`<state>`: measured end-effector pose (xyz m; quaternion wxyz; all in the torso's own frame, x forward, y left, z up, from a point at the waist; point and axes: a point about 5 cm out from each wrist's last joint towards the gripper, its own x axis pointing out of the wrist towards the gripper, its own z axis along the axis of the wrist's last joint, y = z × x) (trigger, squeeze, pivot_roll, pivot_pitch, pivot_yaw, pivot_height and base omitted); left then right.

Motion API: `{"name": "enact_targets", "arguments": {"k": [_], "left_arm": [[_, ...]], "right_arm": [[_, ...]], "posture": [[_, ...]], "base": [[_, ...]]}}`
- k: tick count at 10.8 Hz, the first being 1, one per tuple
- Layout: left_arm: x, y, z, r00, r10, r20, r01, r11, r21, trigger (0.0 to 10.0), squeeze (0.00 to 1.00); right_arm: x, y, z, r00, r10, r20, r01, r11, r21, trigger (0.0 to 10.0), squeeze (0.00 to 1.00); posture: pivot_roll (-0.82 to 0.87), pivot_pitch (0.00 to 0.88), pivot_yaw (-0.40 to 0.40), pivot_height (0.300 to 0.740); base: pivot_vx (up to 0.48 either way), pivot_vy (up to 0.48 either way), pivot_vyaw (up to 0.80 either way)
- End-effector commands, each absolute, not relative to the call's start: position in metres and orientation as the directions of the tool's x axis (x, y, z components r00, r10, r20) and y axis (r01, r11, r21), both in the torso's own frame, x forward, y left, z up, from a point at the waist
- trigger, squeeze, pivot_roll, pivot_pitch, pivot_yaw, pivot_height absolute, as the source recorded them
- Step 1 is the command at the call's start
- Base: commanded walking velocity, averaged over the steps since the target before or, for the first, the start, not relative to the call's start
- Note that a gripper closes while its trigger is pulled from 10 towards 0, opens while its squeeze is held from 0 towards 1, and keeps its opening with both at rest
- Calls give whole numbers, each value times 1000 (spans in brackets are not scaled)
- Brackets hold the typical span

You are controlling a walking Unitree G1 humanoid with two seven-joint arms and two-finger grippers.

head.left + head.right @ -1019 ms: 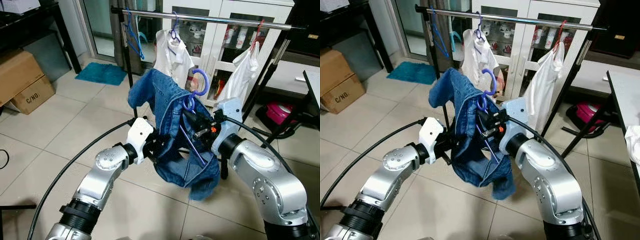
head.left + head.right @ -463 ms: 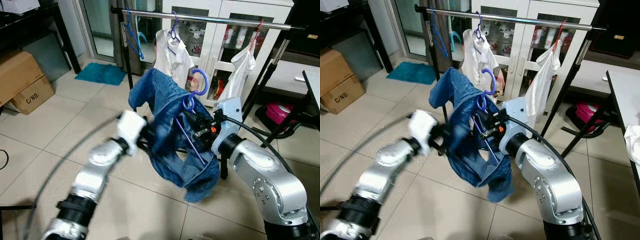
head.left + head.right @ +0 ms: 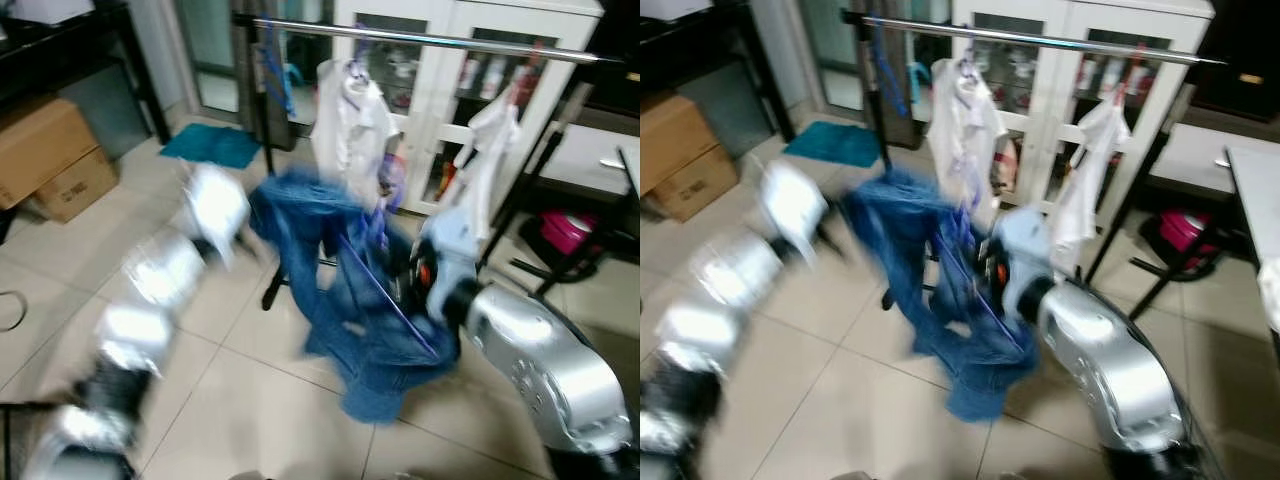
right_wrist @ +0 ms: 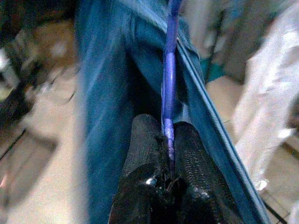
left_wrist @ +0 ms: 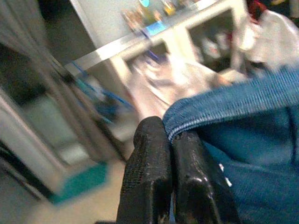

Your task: Hang hanger

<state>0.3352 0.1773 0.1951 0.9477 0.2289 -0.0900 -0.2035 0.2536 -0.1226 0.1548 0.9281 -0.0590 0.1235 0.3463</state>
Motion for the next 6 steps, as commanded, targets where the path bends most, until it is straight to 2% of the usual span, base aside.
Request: {"name": "enact_targets", "arguments": {"k": [1,3,5,6], "left_arm": [[338,189,216,914,-382,139,265,819,508,0,0],[350,218,238,936,-344,71,220,732,645,0,0],[354,247,225,959,-276,-68,244,679,692,0,0],[354,263,215,971,-218,-96,224,700,678,0,0]], "right_arm": [[249,-124,156,705,653,-276,-691,721,-56,0,0],[238,-129,158,626,725,-287,-769,635,-75,0,0],[238,-133,169,624,756,-198,-771,637,3,0,0],[232,-133,174,576,804,-146,-809,587,40,0,0]], "posture": [[-112,0,14,740],[-115,0,22,740],[-115,0,22,740],[-117,0,27,740]], "base": [[0,0,0],[0,0,0],[0,0,0],[0,0,0]]}}
